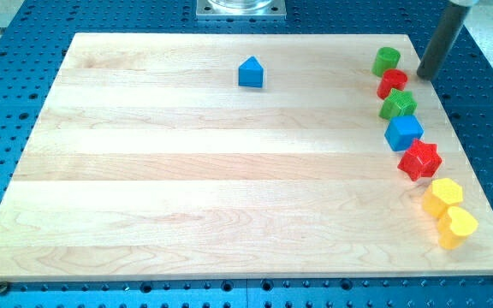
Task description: Slide the green circle to the top left of the red circle
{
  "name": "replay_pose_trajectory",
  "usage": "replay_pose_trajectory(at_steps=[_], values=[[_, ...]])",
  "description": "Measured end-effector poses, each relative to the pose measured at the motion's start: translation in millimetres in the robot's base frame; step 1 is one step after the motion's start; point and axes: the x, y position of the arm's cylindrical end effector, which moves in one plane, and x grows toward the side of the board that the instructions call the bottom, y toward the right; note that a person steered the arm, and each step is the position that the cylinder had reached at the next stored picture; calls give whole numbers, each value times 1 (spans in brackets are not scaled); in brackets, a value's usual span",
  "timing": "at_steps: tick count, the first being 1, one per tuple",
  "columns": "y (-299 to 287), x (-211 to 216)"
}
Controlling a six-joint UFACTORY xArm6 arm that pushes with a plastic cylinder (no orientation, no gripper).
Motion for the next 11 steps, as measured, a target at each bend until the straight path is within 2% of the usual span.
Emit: replay_pose_trajectory(at_steps=[1, 7, 9, 11], values=[[-4, 16], [-4, 3], [-29, -21], [-69, -28]])
